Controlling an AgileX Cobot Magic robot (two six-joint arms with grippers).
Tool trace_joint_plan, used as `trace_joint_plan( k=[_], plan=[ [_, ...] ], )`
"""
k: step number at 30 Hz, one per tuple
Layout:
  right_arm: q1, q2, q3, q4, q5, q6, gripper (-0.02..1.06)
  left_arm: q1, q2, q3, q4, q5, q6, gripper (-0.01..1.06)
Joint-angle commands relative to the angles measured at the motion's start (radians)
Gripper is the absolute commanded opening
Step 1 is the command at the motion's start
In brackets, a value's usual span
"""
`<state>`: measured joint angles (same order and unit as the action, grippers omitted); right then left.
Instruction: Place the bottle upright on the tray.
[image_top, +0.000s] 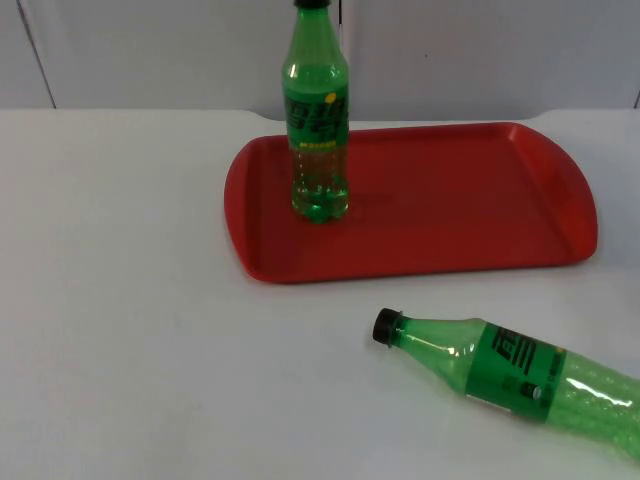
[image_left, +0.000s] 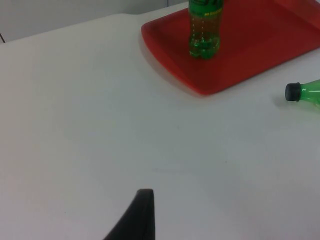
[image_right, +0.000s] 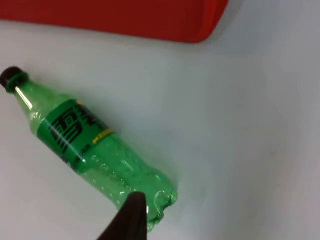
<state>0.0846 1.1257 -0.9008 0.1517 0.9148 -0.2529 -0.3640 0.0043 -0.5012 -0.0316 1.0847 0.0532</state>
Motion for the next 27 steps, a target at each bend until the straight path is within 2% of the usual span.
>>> trace_joint_plan(
  k=[1,5,10,11,16,22,27],
  plan=[
    [0.006,0.074,-0.032,0.023,0.000,-0.059,1.05,0.004,-0.004,0.005,0.000,-0.009,-0.007,1.05],
    [0.045,0.176,-0.067,0.008,0.004,-0.082,1.05,0.004,-0.004,0.005,0.000,-0.009,-0.007,1.05],
    [0.162,0.324,-0.127,0.008,-0.027,-0.137,1.05,0.004,-0.004,0.005,0.000,-0.009,-0.007,1.05],
    [0.162,0.324,-0.127,0.008,-0.027,-0.137,1.05,0.004,-0.004,0.005,0.000,-0.009,-0.007,1.05],
    [0.282,0.444,-0.184,0.008,-0.061,-0.148,1.05,0.004,-0.004,0.005,0.000,-0.009,-0.007,1.05],
    [0.362,0.524,-0.221,0.008,-0.066,-0.184,1.05,0.004,-0.004,0.005,0.000,-0.009,-0.007,1.05],
    [0.439,0.595,-0.256,-0.032,-0.090,-0.219,1.05,0.004,-0.004,0.005,0.000,-0.009,-0.007,1.05]
  ],
)
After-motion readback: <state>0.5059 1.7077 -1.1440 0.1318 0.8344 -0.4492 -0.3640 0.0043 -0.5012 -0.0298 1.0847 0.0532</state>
